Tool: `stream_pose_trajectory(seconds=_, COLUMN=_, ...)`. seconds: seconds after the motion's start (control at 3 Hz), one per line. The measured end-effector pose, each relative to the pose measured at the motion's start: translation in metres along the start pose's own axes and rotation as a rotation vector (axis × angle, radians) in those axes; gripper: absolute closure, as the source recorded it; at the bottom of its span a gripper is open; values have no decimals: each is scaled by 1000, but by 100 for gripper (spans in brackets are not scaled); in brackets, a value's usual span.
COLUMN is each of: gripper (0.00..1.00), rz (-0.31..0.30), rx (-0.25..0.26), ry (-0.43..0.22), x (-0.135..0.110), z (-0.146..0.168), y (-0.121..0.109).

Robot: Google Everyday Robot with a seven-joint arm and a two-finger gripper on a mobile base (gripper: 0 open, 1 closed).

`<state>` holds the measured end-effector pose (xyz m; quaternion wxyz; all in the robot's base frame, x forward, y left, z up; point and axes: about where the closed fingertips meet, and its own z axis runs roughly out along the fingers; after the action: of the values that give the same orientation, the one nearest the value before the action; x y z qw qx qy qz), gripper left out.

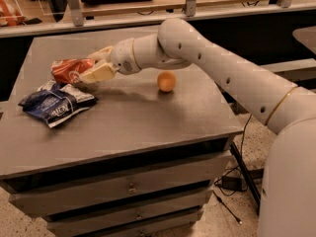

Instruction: Move coke can near blue chip bag

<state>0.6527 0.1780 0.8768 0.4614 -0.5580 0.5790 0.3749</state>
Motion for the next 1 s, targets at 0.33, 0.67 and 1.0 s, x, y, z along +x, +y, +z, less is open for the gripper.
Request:
stream_pose_trajectory(seconds=0.33, gripper=39, rz=11, rx=2, ry=-5, x=2, z=4, y=1)
stream_pose_trajectory(seconds=0.67, gripper=17, rz=22, rx=7, ry=-8, x=3, z=5, y=2)
stream_pose_trajectory(seconds=1.0, gripper=0, rz=27, rx=8, ry=-10, x=3, z=6, y=2)
